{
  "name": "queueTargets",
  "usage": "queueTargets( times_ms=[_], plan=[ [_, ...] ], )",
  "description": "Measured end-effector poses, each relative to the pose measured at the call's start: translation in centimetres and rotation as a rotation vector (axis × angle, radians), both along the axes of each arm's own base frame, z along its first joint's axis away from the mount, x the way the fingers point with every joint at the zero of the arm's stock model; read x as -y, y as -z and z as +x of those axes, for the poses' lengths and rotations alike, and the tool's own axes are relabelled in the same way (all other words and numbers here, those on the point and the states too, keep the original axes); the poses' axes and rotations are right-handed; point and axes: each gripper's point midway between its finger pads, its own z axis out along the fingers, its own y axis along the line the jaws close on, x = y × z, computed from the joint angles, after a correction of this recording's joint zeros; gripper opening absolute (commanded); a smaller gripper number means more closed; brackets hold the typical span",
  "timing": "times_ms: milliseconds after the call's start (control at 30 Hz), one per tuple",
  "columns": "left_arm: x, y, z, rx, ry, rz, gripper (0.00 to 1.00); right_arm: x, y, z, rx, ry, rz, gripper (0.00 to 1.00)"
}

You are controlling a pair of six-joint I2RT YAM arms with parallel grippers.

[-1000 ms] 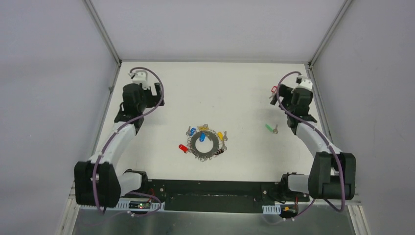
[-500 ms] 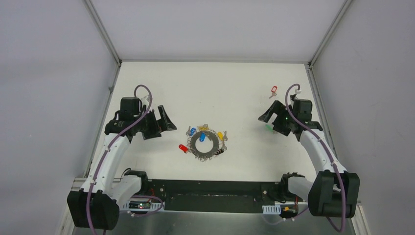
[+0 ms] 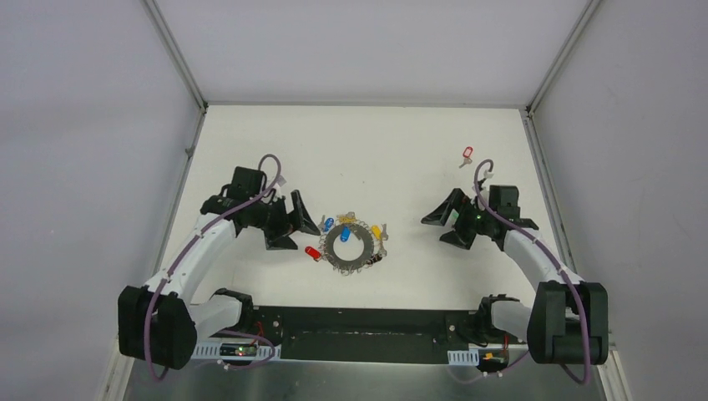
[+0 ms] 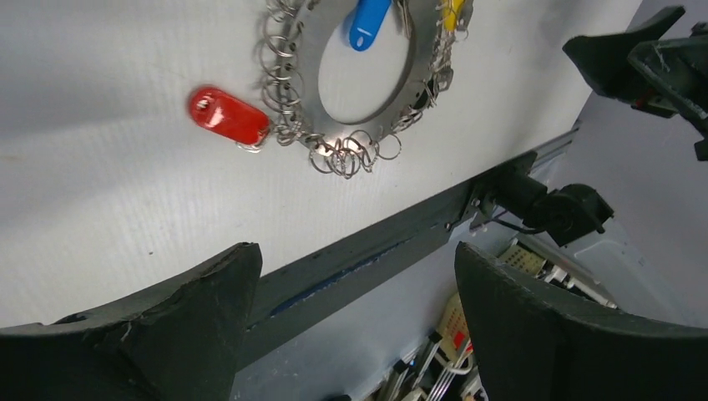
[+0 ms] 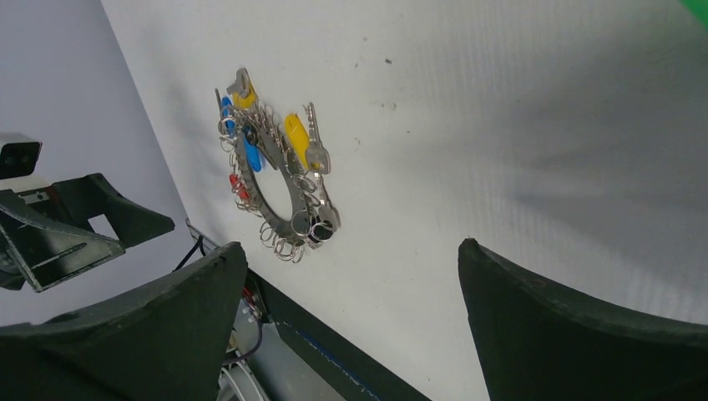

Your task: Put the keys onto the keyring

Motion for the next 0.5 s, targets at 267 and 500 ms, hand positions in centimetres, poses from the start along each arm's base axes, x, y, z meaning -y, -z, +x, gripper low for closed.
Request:
queueTargets(
  times_ms=[267, 500],
  plan=[
    [6.4, 2.7, -1.8, -0.11, 0.195, 0.013, 0.83, -5.1, 0.8, -2.9, -0.041, -0.143, 0.052, 0.99],
    [10.0, 3.8, -1.6, -0.106, 0.212, 0.013, 0.77, -8.2, 3.1, -6.9, -0.133, -0.199, 0.063, 0.99]
  ],
)
